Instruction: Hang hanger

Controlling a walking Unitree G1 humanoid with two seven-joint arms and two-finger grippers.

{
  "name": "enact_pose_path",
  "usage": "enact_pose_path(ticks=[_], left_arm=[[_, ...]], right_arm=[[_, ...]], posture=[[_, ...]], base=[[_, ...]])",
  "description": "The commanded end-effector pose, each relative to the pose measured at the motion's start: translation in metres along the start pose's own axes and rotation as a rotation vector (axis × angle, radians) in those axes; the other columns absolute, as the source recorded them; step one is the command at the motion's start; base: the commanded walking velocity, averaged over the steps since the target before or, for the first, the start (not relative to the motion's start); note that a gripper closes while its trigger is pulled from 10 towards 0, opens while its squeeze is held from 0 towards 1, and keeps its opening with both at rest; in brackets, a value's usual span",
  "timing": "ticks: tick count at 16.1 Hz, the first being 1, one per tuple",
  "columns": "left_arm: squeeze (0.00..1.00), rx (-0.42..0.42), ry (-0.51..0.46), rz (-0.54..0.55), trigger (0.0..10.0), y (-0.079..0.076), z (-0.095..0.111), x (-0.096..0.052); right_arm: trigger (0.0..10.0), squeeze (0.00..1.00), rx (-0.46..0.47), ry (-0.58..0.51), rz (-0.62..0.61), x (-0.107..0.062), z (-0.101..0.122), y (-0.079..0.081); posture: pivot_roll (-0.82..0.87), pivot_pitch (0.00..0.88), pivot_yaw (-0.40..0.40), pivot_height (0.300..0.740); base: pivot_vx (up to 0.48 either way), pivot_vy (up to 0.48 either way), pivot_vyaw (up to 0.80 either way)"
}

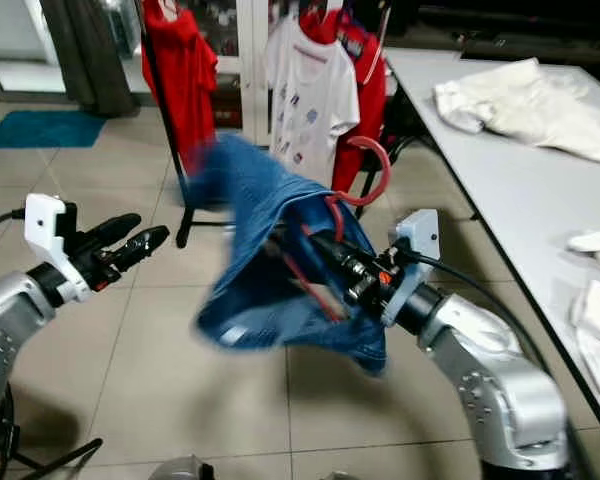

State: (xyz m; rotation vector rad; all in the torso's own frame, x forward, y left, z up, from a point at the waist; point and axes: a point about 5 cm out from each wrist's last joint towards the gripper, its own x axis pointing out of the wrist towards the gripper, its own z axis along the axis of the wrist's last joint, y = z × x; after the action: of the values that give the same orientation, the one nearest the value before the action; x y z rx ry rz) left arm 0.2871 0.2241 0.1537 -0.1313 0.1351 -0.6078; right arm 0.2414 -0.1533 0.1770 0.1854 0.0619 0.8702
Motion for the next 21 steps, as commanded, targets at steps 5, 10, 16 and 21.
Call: enact_pose_path(ticks=[5, 10, 16, 21], left_arm=[[1.0, 0.093, -0.127, -0.257, 10.0, 0.004, 0.059, -0.004], [0.15, 0.203, -0.056, -0.258, 10.0, 0.023, 0.071, -0.017], [0.0, 0.271, 0.105, -0.276, 10.0, 0.052, 0.065, -0.018], [0.0, 0.304, 0.223, -0.413, 4.5, 0.046, 0.05, -0.002]], right_arm=[[10.0, 0.0, -0.024, 0.033, 0.182, -0.009, 0.014, 0.008], [10.0, 0.0, -0.013, 0.058, 0.263, -0.013, 0.016, 0.014], [10.0, 0.0, -0.011, 0.074, 0.358, -0.018, 0.024, 0.02], [10.0, 0.0, 0.001, 0.083, 0.394, -0.02, 0.026, 0.022]], posture=[[0.03, 0.032, -0.032, 0.74], [0.03, 0.024, -0.043, 0.74], [0.03, 0.036, -0.047, 0.74], [0.03, 0.044, -0.038, 0.74]], base=[[0.0, 0.0, 0.0], [0.0, 0.0, 0.0], [0.0, 0.0, 0.0], [0.0, 0.0, 0.0]])
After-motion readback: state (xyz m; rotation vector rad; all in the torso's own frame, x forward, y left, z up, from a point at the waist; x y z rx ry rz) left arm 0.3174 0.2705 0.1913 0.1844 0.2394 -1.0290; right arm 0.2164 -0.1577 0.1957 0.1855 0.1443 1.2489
